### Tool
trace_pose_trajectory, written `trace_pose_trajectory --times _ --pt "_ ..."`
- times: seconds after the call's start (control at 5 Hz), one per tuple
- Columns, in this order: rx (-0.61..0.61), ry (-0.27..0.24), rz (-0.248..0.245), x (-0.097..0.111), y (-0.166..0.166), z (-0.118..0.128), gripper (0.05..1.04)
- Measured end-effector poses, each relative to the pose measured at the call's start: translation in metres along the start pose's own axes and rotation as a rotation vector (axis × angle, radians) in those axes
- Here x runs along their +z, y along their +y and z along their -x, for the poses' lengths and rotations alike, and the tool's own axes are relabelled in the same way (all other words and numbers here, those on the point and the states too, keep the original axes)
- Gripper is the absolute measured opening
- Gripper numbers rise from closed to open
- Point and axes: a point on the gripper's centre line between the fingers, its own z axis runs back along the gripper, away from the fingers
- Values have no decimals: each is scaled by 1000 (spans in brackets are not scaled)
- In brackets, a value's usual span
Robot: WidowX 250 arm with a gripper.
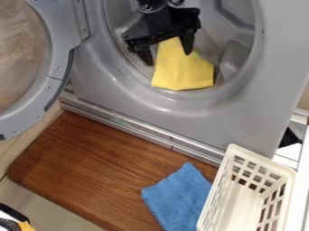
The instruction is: Put the yellow cloth in the washing machine
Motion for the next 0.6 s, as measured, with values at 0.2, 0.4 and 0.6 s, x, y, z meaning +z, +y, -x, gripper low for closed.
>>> trace_pose_trajectory --times 0.2,0.4,0.6 --pt "-5 27 -29 4 22 19 1001" --pt "-18 49 -56 6 40 36 1001" --pt "-37 55 -96 6 54 48 1001"
